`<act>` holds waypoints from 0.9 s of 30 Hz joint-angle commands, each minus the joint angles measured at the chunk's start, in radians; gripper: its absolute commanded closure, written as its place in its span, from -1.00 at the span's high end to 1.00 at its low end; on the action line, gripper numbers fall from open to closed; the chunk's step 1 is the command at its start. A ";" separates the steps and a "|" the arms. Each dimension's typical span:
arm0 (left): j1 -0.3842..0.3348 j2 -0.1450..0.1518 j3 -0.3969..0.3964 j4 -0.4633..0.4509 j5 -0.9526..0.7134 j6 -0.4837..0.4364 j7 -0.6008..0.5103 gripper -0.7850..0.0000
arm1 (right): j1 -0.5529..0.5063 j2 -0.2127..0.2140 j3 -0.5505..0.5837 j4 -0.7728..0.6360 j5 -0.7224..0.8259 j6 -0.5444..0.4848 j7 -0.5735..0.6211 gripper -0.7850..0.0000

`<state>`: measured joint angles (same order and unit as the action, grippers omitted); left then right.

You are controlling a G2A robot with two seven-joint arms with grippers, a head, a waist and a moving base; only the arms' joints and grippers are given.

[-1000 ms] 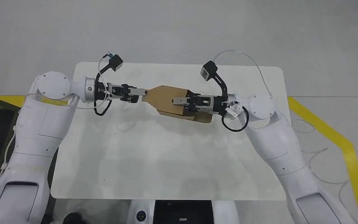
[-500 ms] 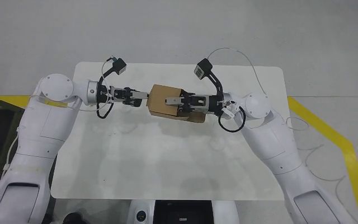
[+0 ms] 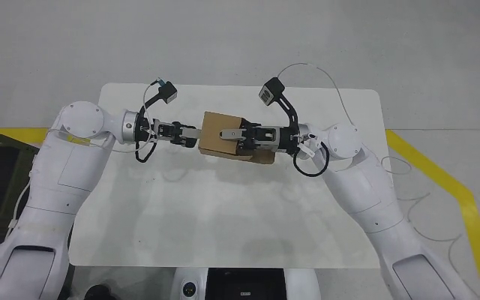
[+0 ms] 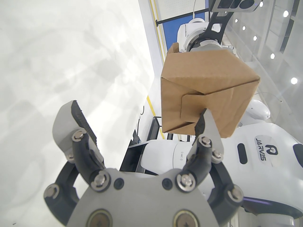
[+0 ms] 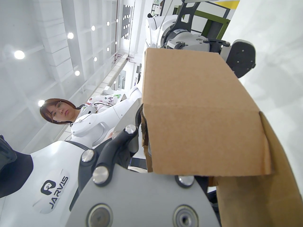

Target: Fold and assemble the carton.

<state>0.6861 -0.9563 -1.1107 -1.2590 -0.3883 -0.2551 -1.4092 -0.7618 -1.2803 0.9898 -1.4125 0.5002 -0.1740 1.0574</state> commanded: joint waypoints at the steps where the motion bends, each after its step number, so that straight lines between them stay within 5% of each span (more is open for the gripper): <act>1: -0.004 -0.002 0.005 -0.001 -0.010 0.001 0.002 1.00 | 0.001 -0.001 -0.002 0.002 0.004 -0.002 0.002 -1.00; 16: -0.032 -0.012 0.040 0.012 -0.030 -0.005 -0.011 1.00 | 0.003 -0.004 0.002 0.015 0.012 -0.006 0.014 -1.00; 27: -0.015 0.011 -0.045 0.033 0.039 -0.108 0.062 1.00 | -0.018 -0.002 -0.003 0.089 -0.018 -0.005 0.015 -1.00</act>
<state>0.6652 -0.9479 -1.1409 -1.2229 -0.3534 -0.3396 -1.3664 -0.7796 -1.2815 0.9908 -1.3338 0.4841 -0.1753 1.0737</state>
